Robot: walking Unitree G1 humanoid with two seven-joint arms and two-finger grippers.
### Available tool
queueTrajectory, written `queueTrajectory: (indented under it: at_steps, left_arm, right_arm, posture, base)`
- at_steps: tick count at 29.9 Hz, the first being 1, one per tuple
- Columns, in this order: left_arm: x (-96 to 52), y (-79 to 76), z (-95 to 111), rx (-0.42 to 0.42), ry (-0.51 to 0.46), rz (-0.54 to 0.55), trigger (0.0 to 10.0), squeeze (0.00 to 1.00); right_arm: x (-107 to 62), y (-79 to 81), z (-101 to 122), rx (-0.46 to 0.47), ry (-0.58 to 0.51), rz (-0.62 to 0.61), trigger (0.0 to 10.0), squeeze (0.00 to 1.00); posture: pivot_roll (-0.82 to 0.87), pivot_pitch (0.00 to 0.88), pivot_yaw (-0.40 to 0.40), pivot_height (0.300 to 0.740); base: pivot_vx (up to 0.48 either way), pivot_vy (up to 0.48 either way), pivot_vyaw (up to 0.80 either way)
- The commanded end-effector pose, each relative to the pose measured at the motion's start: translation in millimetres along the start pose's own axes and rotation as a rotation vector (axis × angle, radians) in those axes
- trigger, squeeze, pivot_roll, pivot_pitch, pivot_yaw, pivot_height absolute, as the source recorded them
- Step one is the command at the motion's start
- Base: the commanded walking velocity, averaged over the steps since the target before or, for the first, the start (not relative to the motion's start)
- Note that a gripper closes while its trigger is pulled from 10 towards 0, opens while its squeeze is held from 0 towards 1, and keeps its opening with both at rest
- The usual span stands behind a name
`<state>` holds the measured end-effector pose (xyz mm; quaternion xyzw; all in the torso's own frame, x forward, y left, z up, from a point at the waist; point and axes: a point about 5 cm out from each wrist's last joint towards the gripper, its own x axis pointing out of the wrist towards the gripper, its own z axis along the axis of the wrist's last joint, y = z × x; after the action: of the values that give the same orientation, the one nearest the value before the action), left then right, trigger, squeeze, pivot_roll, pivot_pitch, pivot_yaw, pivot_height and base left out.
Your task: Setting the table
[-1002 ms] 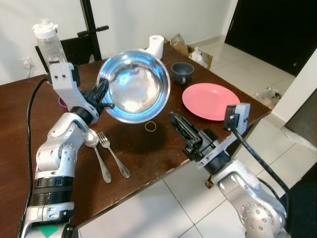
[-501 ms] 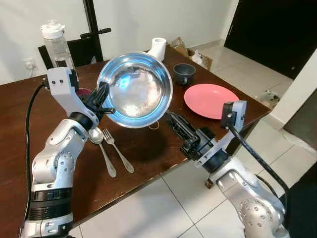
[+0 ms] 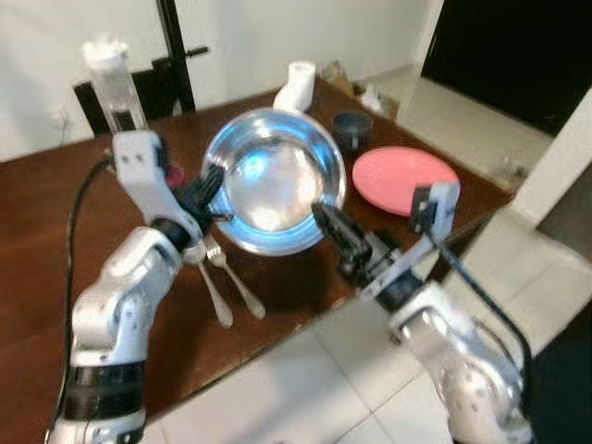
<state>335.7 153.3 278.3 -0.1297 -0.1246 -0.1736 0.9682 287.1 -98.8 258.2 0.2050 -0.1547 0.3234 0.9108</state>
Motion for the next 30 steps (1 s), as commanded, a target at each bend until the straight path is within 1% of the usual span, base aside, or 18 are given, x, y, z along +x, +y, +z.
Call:
queueTrajectory:
  at_steps: [1, 3, 4, 8, 9, 11, 12, 13, 21, 30]
  left_arm:
    - [1.0, -2.2, -1.3, 0.018, 0.016, 0.001, 10.0, 0.00]
    - [1.5, -2.9, -1.8, 0.018, 0.020, 0.002, 10.0, 0.00]
    - [2.2, -4.6, -2.1, 0.018, 0.023, 0.001, 10.0, 0.00]
    - [3.0, -5.6, -1.9, 0.025, 0.022, 0.006, 10.0, 0.00]
    - [3.6, -5.8, -2.3, 0.043, 0.026, 0.008, 10.0, 0.00]
    - [5.5, -3.0, -6.2, 0.076, 0.046, 0.038, 10.0, 0.00]
    - [5.5, -3.0, -6.2, 0.076, 0.046, 0.038, 10.0, 0.00]
    - [6.0, -2.6, -7.3, 0.093, 0.049, 0.038, 10.0, 0.00]
    - [6.4, -5.8, -9.2, 0.096, 0.058, 0.024, 10.0, 0.00]
    - [7.7, -6.5, -11.5, 0.102, 0.072, 0.020, 10.0, 0.00]
  right_arm:
    - [-6.6, -13.7, 0.4, -0.019, -0.006, -0.089, 10.0, 0.00]
    - [-7.7, -16.9, 0.8, -0.023, -0.010, -0.111, 10.0, 0.00]
    - [-9.5, -21.8, 1.3, -0.026, -0.014, -0.148, 10.0, 0.00]
    - [-10.9, -24.5, 1.8, -0.024, -0.018, -0.164, 10.0, 0.00]
    - [-11.3, -24.8, 2.2, -0.024, -0.020, -0.166, 10.0, 0.00]
    - [-11.5, -24.8, 2.1, -0.025, -0.026, -0.170, 10.0, 0.00]
    - [-11.5, -24.8, 2.1, -0.025, -0.026, -0.170, 10.0, 0.00]
    - [-11.6, -24.3, 1.9, -0.025, -0.028, -0.171, 10.0, 0.00]
    - [-12.5, -24.4, 1.9, -0.025, -0.036, -0.180, 10.0, 0.00]
    - [-12.5, -24.0, 2.4, -0.025, -0.041, -0.182, 10.0, 0.00]
  posture:
    - [0.04, 0.155, 0.093, 0.740]
    - [0.04, 0.155, 0.095, 0.740]
    - [0.04, 0.155, 0.095, 0.740]
    - [0.04, 0.155, 0.095, 0.740]
    - [0.04, 0.155, 0.095, 0.740]
    - [0.03, 0.154, 0.102, 0.740]
    - [0.03, 0.154, 0.102, 0.740]
    - [0.03, 0.154, 0.102, 0.740]
    - [0.03, 0.150, 0.109, 0.740]
    - [0.02, 0.149, 0.112, 0.740]
  base:
    - [0.000, 0.000, 0.00]
    - [0.000, 0.000, 0.00]
    - [0.000, 0.000, 0.00]
    - [0.000, 0.000, 0.00]
    - [0.000, 0.000, 0.00]
    - [0.000, -0.375, 0.00]
    - [0.000, -0.428, 0.00]
    - [0.000, -0.439, 0.00]
    - [0.000, -0.425, 0.00]
    - [0.283, -0.383, 0.00]
